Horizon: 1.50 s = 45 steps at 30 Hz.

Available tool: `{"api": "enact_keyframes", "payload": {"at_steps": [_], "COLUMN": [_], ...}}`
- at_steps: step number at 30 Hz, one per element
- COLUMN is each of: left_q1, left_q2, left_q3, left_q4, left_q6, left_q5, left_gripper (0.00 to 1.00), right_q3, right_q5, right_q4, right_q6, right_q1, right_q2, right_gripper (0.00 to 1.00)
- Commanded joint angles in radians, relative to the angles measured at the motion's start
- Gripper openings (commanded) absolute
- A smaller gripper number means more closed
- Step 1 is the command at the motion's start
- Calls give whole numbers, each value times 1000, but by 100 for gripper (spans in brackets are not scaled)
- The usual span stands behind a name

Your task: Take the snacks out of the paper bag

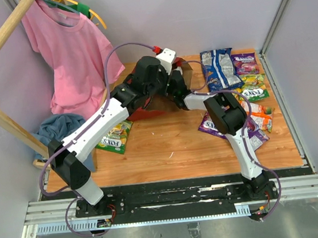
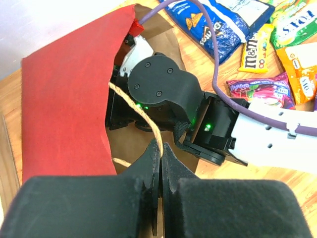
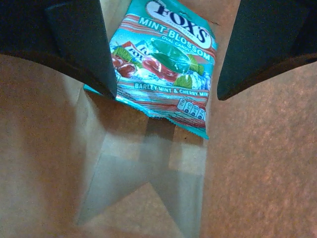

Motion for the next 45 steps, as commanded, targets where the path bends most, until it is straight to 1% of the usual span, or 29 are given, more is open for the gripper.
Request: {"api": "enact_keyframes", "payload": {"at_steps": [1, 4, 7, 10, 12, 13, 15, 17, 19, 24, 28, 31, 33, 37, 38, 39, 42, 44, 45], "left_q1": [-7, -8, -11, -13, -16, -19, -26, -34, -46, -92, -106, -105, -106, -106, -106, -106, -106, -106, -105], "left_q2": [13, 24, 40, 55, 66, 70, 80, 91, 101, 145, 167, 164, 155, 136, 132, 127, 113, 104, 99], "left_q3": [49, 69, 103, 137, 160, 171, 196, 220, 239, 299, 307, 291, 277, 247, 239, 229, 203, 189, 182], "left_q4": [8, 10, -4, -11, -15, -17, -24, -31, -30, -55, -72, -67, -59, -54, -53, -49, -37, -30, -27], "left_q6": [-18, -13, -1, 11, 22, 30, 49, 69, 86, 140, 156, 153, 160, 172, 174, 175, 179, 180, 182], "left_q5": [16, 12, -7, -27, -39, -46, -59, -68, -72, -88, -88, -85, -81, -90, -96, -101, -111, -128, -141], "left_gripper": [1, 1, 0, 1, 1, 0, 1, 1, 1, 1, 1, 0, 0, 1, 1, 1, 1, 0, 1], "right_q3": [-5, 0, 16, -24, -44, -52, -54, -41, -22, 69, 141, 185, 222, 311, 320, 327, 350, 352, 343], "right_q5": [-24, -65, -113, -118, -143, -164, -196, -211, -185, -149, -122, -123, -147, -189, -190, -196, -216, -227, -230], "right_q4": [-45, -59, -128, -174, -190, -195, -214, -240, -274, -348, -405, -379, -347, -341, -336, -325, -305, -297, -286], "right_q6": [-130, -167, -233, -295, -302, -300, -305, -318, -339, -371, -337, -310, -282, -255, -253, -253, -253, -254, -254], "right_q1": [11, 26, 54, 79, 82, 82, 83, 86, 93, 101, 110, 124, 129, 140, 142, 145, 145, 144, 143], "right_q2": [1, -2, -20, -67, -85, -91, -97, -95, -89, -14, 43, 79, 113, 176, 184, 189, 203, 202, 195], "right_gripper": [84, 85, 85, 86, 87, 89, 100, 99, 99, 98, 99, 99, 99, 99, 94, 85, 53, 35, 22]}}
